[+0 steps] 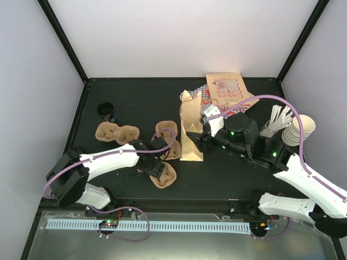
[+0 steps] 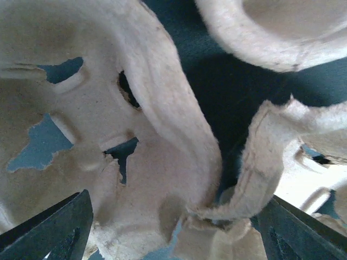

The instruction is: Pack the takeout coffee

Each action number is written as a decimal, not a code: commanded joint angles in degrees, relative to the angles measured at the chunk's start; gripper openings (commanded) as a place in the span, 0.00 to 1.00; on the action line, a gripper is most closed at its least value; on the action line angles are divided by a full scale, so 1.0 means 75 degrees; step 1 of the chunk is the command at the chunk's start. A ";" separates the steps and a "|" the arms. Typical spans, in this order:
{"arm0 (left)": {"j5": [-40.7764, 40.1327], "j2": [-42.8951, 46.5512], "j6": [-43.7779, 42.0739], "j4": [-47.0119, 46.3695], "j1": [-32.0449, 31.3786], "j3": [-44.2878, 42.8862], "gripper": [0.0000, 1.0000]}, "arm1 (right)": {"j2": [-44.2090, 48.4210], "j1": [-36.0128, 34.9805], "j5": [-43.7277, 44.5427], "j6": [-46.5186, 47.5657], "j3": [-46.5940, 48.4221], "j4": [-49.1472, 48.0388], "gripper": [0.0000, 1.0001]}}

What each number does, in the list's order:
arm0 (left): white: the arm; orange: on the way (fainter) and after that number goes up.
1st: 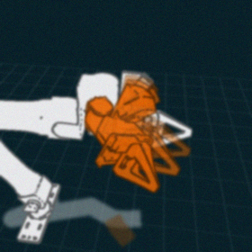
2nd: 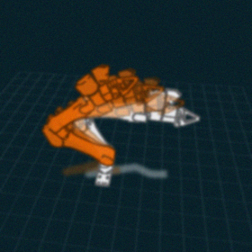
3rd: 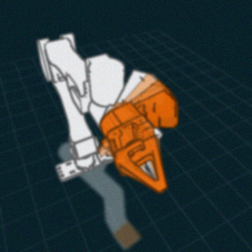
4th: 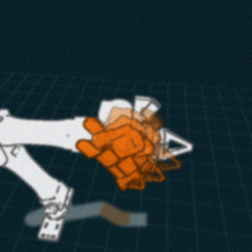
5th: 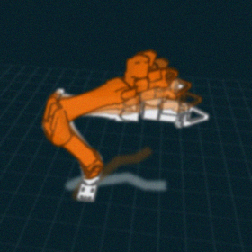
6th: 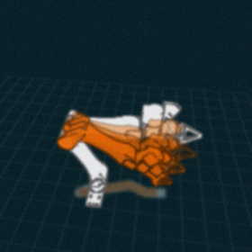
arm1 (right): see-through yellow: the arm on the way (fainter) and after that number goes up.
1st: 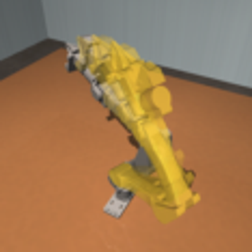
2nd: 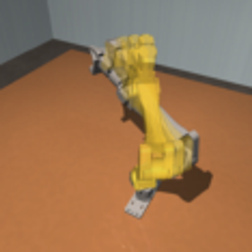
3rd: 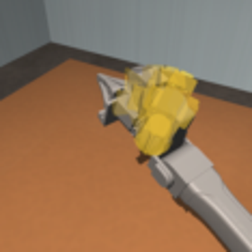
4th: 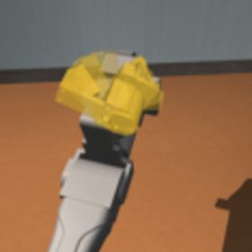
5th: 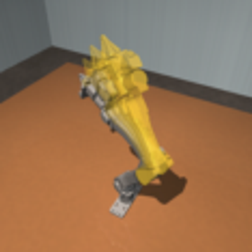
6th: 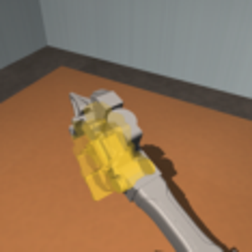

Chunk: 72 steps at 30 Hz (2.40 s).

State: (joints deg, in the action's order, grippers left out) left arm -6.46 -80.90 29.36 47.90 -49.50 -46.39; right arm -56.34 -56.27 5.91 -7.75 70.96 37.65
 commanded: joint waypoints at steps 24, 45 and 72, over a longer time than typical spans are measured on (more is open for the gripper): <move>-0.2196 0.0591 0.3121 0.2069 0.1472 0.0171 0.42 | 0.0292 0.0015 0.0002 0.0131 -0.0237 -0.0238 0.74; -0.2226 0.1898 0.2886 0.1498 0.3953 0.0416 0.44 | 0.0386 0.0030 0.0054 0.0189 -0.0391 -0.0174 0.74; 0.1947 0.2589 0.2301 -0.0921 0.1681 0.0728 0.02 | 0.0164 0.0038 -0.0078 0.0147 -0.0215 -0.0232 0.74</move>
State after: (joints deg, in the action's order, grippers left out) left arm 5.56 -59.24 43.57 44.82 -34.81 -40.99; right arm -55.13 -56.16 5.82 -6.68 68.34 37.26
